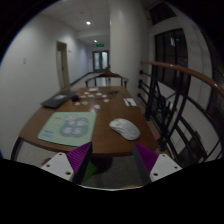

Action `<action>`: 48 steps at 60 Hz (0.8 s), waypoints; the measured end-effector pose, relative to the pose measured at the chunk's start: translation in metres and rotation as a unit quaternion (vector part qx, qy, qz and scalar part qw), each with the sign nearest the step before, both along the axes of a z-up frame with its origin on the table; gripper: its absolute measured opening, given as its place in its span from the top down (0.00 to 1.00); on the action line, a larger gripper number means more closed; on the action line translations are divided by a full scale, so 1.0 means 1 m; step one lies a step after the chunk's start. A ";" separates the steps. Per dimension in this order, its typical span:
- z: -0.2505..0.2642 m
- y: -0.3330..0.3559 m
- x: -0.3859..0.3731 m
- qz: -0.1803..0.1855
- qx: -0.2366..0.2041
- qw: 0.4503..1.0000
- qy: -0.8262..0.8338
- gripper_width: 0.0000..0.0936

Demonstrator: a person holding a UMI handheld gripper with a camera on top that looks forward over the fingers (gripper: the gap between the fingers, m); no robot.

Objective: Arrange mouse

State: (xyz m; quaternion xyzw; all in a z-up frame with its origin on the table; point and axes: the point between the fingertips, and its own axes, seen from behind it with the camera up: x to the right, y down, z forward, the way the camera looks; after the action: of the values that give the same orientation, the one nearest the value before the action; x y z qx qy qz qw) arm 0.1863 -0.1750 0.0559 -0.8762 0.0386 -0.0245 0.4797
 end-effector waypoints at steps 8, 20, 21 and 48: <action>-0.020 0.006 0.026 -0.016 -0.018 1.000 -0.014 0.13; -0.022 0.022 0.018 -0.007 -0.027 1.000 -0.007 0.13; -0.023 0.021 0.018 -0.005 -0.028 1.000 -0.006 0.14; -0.014 0.049 0.019 -0.029 0.003 1.000 -0.002 0.44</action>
State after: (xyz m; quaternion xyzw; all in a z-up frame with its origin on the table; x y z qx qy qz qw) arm 0.2050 -0.1263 0.0423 -0.8734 0.0630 -0.0406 0.4812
